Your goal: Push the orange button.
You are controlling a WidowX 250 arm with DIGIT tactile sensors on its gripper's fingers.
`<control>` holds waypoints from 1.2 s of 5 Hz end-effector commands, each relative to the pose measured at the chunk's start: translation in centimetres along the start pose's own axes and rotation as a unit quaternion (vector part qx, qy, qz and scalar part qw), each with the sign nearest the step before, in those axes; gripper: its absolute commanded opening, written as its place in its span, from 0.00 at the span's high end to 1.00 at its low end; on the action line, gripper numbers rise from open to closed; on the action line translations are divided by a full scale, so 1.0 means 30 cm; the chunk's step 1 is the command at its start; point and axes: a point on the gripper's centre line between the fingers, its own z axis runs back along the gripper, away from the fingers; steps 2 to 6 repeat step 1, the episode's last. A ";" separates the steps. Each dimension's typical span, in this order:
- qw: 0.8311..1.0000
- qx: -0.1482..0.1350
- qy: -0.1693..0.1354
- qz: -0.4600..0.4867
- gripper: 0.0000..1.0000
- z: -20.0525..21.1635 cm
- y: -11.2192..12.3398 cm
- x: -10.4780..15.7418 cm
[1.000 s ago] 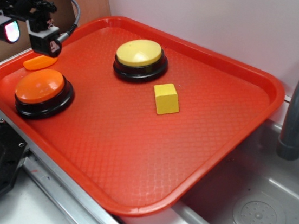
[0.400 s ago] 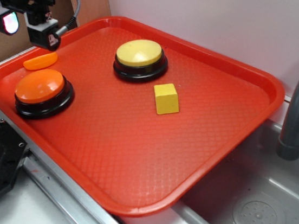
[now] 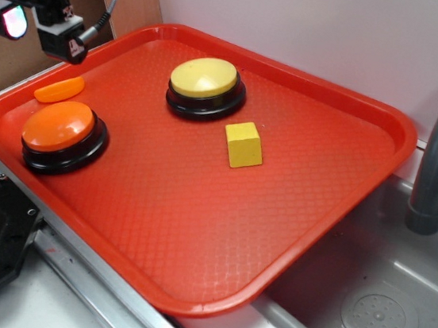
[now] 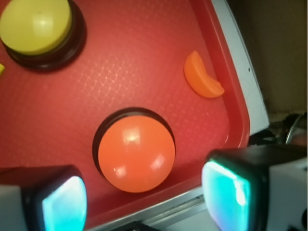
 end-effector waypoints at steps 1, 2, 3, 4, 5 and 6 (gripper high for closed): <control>1.000 -0.010 -0.024 -0.008 0.00 0.063 0.022 -0.002; 1.000 -0.010 -0.024 -0.008 0.00 0.063 0.022 -0.002; 1.000 -0.010 -0.024 -0.008 0.00 0.063 0.022 -0.002; 1.000 -0.010 -0.024 -0.008 0.00 0.063 0.022 -0.002; 1.000 -0.010 -0.024 -0.008 0.00 0.063 0.022 -0.002; 1.000 -0.010 -0.024 -0.008 0.00 0.063 0.022 -0.002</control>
